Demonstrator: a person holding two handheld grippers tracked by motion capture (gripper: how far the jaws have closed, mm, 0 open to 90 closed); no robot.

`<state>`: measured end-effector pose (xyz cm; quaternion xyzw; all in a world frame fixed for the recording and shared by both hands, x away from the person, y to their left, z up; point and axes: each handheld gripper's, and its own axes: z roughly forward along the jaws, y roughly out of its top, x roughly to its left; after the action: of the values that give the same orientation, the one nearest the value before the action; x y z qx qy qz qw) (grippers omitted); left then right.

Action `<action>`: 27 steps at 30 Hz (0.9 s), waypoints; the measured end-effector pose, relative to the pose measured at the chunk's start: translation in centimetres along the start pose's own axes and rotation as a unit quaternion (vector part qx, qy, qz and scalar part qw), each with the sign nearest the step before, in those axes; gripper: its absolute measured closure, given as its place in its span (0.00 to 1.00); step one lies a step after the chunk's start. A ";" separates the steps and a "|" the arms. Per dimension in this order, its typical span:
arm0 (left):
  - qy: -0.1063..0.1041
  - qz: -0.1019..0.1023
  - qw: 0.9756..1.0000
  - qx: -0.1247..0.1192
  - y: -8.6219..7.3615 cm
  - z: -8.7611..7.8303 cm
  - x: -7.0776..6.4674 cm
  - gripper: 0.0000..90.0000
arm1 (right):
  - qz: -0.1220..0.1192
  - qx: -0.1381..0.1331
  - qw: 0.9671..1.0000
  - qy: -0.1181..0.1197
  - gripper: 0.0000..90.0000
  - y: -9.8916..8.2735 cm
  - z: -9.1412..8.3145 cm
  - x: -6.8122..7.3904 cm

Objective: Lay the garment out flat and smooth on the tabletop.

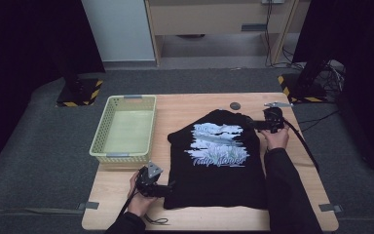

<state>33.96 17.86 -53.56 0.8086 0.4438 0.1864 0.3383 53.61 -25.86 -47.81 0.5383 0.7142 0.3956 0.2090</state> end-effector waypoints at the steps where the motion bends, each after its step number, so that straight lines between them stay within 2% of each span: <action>1: 0.000 0.000 1.000 0.000 0.0 0.0 0.0 0.06 | 0.001 -0.002 1.000 0.001 0.14 0.0 0.2 0.0; 3: 0.001 0.000 1.000 0.000 0.0 0.0 0.0 0.06 | 0.008 -0.006 1.000 0.007 0.16 0.1 0.5 -0.2; 7: 0.001 0.000 1.000 0.000 0.0 0.0 0.0 0.06 | 0.023 -0.005 1.000 -0.001 0.17 0.1 1.0 -1.0; 11: 0.000 -0.001 1.000 0.000 0.0 0.0 0.0 0.06 | 0.018 0.011 1.000 -0.008 0.17 0.1 1.8 -1.1; 16: 0.000 -0.001 1.000 0.000 0.0 0.0 0.0 0.06 | 0.032 0.030 0.999 -0.010 0.19 0.0 3.0 -1.2; 19: 0.000 -0.001 1.000 0.000 0.0 0.0 0.0 0.06 | 0.030 0.040 0.999 -0.011 0.20 -0.1 3.5 -1.0; 23: 0.001 0.000 1.000 0.000 0.0 0.0 0.0 0.06 | 0.026 0.058 0.998 -0.014 0.26 -0.4 4.1 -0.9; 27: 0.001 0.000 1.000 0.000 0.0 0.0 0.0 0.06 | 0.031 0.071 0.997 -0.013 0.28 -0.6 4.6 -0.8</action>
<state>33.93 17.84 -53.56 0.8083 0.4443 0.1870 0.3379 56.81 -25.08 -51.13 0.5789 0.7207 0.3429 0.1669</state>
